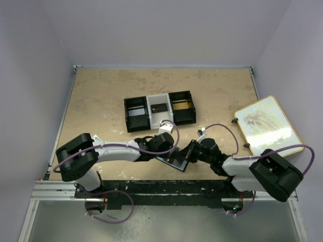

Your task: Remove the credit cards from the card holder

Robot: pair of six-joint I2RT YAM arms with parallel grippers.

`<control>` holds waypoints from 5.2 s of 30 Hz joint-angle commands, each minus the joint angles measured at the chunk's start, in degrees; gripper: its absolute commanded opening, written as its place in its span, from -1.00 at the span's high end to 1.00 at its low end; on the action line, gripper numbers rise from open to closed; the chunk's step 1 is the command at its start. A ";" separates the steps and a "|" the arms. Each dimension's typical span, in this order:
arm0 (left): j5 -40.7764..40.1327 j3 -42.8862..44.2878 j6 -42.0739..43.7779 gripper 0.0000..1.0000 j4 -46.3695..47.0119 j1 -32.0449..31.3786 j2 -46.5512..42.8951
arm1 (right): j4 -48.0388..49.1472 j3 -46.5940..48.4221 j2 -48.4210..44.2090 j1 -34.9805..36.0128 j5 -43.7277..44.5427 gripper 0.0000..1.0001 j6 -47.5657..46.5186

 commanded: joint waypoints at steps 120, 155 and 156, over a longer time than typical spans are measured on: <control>-4.03 -2.19 -1.91 0.88 -2.37 -0.48 -1.71 | -24.49 2.10 -29.05 2.06 15.35 1.00 -2.39; -26.30 2.01 12.03 -0.50 -31.76 22.58 -42.36 | -9.54 16.81 -24.12 2.14 -2.27 1.00 -68.82; -26.26 2.32 11.25 -0.50 -32.11 22.63 -42.09 | -10.91 18.59 -22.17 2.14 -1.64 1.00 -70.62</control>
